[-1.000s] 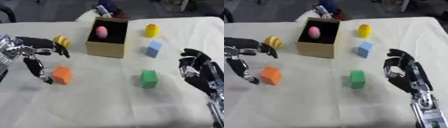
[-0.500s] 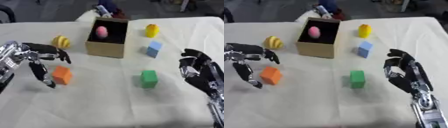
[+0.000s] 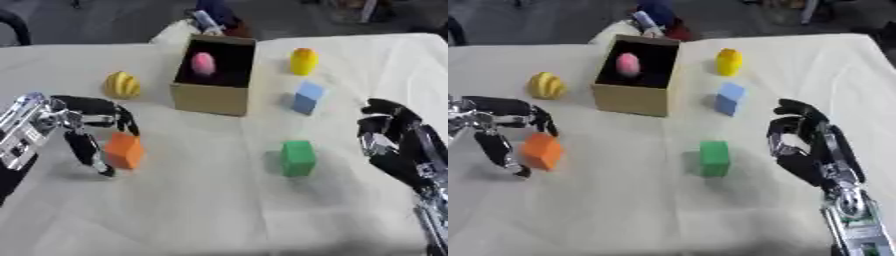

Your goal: Pick up objects on the table and place them in the box.

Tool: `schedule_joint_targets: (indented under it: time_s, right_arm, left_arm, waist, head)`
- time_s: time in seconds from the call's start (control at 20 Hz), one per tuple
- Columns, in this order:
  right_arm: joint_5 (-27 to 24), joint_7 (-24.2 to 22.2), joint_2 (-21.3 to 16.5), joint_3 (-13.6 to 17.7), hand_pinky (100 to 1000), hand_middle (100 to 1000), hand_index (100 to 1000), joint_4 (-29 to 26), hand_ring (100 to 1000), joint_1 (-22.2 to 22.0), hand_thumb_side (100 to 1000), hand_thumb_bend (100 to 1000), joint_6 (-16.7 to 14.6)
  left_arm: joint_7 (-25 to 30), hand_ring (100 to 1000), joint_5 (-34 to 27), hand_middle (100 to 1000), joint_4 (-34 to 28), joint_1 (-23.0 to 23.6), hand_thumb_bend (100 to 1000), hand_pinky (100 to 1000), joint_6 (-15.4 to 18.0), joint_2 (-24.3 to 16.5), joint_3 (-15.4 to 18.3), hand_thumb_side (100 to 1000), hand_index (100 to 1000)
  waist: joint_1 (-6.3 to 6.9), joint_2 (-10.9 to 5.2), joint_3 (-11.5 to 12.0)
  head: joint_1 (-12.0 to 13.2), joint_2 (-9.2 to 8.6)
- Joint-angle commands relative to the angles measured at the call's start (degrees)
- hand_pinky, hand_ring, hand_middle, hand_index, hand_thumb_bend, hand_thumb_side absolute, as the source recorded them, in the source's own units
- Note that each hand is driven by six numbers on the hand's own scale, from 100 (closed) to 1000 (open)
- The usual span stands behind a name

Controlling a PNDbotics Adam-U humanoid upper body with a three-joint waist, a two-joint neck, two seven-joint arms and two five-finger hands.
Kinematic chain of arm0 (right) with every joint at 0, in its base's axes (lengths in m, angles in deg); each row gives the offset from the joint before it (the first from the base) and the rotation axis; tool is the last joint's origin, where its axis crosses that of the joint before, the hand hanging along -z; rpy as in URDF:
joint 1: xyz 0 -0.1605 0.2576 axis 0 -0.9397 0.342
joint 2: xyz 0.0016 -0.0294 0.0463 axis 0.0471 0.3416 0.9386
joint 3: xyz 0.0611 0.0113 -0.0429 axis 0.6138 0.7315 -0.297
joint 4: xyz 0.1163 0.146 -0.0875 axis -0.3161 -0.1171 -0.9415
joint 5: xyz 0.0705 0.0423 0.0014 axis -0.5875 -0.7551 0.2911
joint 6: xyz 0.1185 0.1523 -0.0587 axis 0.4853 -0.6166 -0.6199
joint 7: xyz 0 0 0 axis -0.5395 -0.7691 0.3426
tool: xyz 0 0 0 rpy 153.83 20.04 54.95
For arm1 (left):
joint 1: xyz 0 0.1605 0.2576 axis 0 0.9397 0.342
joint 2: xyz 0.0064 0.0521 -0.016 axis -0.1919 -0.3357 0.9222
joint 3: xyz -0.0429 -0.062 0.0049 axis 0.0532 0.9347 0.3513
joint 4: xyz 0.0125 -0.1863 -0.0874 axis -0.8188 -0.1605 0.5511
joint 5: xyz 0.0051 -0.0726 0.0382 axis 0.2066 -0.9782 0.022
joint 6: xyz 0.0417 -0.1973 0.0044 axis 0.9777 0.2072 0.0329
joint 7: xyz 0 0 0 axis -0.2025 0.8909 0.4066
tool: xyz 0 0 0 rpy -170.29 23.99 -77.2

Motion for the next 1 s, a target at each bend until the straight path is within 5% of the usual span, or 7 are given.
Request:
schedule_joint_targets:
  time_s: [0.05,0.4,0.75,1.0]
  right_arm:
    - [-0.3,0.1,-0.6,0.1,698,703,812,-0.6,686,0.5,181,100,0.0]
    - [-0.3,0.2,-0.6,0.2,699,703,812,-0.6,686,0.5,183,100,0.0]
    - [-0.4,0.2,-0.7,0.2,699,703,812,-0.6,686,0.6,187,100,0.0]
    - [-0.4,0.2,-0.8,0.1,698,702,812,-0.5,686,0.5,185,100,0.1]
  left_arm:
    - [-2.1,699,1.1,679,0.6,-0.9,524,751,0.0,-0.4,1.2,218,773]
    - [-6.8,530,2.4,499,0.3,-0.6,375,616,-0.9,-0.7,2.0,180,623]
    - [-6.0,503,-0.4,469,-5.4,-0.4,364,594,-2.2,-3.7,3.8,188,583]
    - [-5.6,505,-2.9,467,-10.6,-4.3,383,596,-3.7,-5.1,5.3,193,581]
  waist:
    - [0.54,-1.19,0.1]
    - [0.55,-1.16,0.0]
    - [0.63,-1.26,0.2]
    - [0.38,-1.47,0.3]
  head:
    - [-0.1,0.26]
    - [-0.4,0.26]
    - [-0.6,0.26]
    - [-0.7,0.26]
